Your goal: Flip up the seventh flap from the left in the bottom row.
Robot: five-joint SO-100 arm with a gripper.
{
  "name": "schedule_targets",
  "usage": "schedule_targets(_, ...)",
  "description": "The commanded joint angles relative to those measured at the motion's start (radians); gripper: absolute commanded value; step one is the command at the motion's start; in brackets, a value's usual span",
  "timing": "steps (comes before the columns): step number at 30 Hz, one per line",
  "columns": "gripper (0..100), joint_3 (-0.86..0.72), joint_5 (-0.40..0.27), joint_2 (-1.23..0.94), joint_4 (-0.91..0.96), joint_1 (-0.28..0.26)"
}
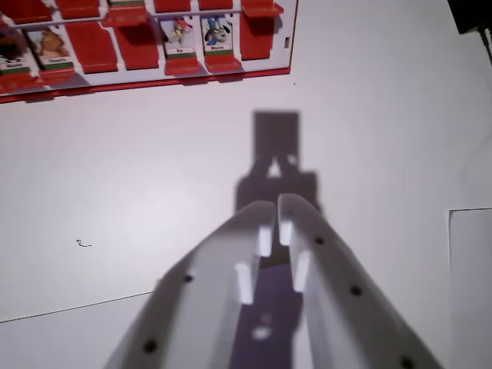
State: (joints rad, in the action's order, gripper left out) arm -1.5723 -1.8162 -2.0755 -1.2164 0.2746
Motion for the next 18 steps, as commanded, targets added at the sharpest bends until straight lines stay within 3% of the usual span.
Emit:
schedule_targets(1,0,-0.054,0.005,-0.075,0.087,0.014)
schedule_targets(18,0,-0.354,-0.014,-0.032,0.440,0.063)
